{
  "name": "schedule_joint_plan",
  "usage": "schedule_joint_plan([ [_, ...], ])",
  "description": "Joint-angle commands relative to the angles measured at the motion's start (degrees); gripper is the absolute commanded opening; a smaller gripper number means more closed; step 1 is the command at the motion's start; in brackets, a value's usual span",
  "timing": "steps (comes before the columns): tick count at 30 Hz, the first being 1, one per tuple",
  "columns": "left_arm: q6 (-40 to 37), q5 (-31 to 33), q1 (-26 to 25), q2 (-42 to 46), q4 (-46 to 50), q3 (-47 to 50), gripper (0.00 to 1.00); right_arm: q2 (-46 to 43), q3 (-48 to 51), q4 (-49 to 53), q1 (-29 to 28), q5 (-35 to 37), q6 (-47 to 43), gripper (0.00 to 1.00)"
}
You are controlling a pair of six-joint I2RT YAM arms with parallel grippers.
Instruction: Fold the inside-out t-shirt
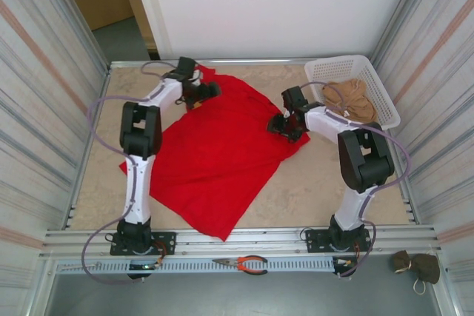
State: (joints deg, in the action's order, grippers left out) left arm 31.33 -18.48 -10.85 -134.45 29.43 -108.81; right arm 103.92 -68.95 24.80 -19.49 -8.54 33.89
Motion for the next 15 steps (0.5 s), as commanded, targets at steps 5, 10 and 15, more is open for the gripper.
schedule_joint_plan([
  [5, 5.97, 2.02, 9.27, 8.08, -2.18, 15.36, 0.91, -0.42, -8.33, 4.35, 2.23, 0.7, -6.92, 0.58],
  [10, 5.76, -0.04, 8.67, 16.78, -5.65, 20.21, 0.91, 4.97, -17.44, 6.64, -0.99, 0.99, -8.48, 0.67],
  [15, 6.63, -1.79, 7.69, 24.08, -6.01, 23.3, 0.92, 14.0, -28.03, 9.05, -5.66, 3.14, -8.43, 0.8],
])
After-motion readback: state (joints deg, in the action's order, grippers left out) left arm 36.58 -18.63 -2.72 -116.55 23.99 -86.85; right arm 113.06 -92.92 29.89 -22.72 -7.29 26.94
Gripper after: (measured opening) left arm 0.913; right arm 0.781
